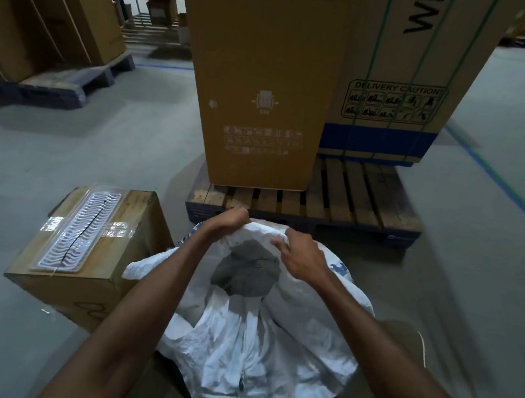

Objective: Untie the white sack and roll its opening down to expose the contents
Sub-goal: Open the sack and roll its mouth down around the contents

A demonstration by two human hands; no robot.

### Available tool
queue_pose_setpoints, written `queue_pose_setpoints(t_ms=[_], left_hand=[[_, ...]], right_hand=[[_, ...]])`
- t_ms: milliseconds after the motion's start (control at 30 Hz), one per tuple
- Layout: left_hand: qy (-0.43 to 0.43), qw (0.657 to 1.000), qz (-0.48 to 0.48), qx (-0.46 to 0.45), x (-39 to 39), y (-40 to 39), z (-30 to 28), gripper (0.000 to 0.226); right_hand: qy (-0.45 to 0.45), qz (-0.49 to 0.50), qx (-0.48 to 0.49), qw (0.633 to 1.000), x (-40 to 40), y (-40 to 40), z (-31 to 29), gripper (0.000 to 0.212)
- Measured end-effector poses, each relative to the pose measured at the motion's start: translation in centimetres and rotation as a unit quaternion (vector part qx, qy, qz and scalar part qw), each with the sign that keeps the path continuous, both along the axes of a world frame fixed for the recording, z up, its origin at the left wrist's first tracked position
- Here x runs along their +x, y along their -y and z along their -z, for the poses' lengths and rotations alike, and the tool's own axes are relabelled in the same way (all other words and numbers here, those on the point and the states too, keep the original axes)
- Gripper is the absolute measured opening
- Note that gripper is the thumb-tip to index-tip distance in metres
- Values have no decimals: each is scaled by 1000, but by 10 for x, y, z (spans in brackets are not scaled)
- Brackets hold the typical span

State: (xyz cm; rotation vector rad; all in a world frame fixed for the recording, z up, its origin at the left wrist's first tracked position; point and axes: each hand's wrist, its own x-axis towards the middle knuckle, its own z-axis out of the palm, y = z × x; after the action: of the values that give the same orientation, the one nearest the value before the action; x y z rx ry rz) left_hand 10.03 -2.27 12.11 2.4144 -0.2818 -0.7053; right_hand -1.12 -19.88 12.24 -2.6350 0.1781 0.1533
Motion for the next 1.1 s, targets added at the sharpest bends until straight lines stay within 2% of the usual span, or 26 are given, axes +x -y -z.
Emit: queue_pose_setpoints(t_ms=[67,100,167,200,267,333,400,467,567,633,733,800,867,933,1000,1100], left_hand=[[-26,999,4,-46,2,-5,3,24],[-10,998,11,-65,2,-6,6,35],[55,996,51,-56,-8,-5,10,56],[106,989,93,-36,-15,-2,14,59],[231,957,175,29,-34,8,18,51],[292,940,175,21,-43,17,23,31],[257,960,93,-64,-47,24,26,22],[204,974,9,-97,-44,28,24,28],[154,985,-62,-56,-24,24,25,38],[110,991,-68,-42,-10,19,28,30],[82,996,1,-41,-9,16,26,30],[176,982,73,-15,-19,19,23,40],[234,958,159,-42,-32,26,16,44],[207,953,209,-79,-40,37,16,41],[199,956,184,-114,-44,47,18,36],[209,970,100,-79,-39,56,11,36]], right_hand=[[15,13,20,1000,-3,1,4,39],[23,16,41,999,-2,3,7,38],[9,30,93,995,5,10,7,42],[-7,45,124,991,10,14,6,46],[-57,85,193,976,21,21,5,56],[-131,111,245,954,27,24,-2,59],[-140,98,265,949,24,25,-4,59],[-69,67,246,964,12,24,-2,54],[8,49,62,997,-13,27,16,55],[1,78,20,997,-24,29,25,56],[19,136,102,985,-27,31,24,55],[26,163,160,973,-23,31,13,55],[-11,163,224,961,-15,34,0,54],[-92,166,299,935,-6,37,-9,55],[-129,179,325,919,-2,40,-17,62],[-40,156,265,951,-12,40,-15,60]])
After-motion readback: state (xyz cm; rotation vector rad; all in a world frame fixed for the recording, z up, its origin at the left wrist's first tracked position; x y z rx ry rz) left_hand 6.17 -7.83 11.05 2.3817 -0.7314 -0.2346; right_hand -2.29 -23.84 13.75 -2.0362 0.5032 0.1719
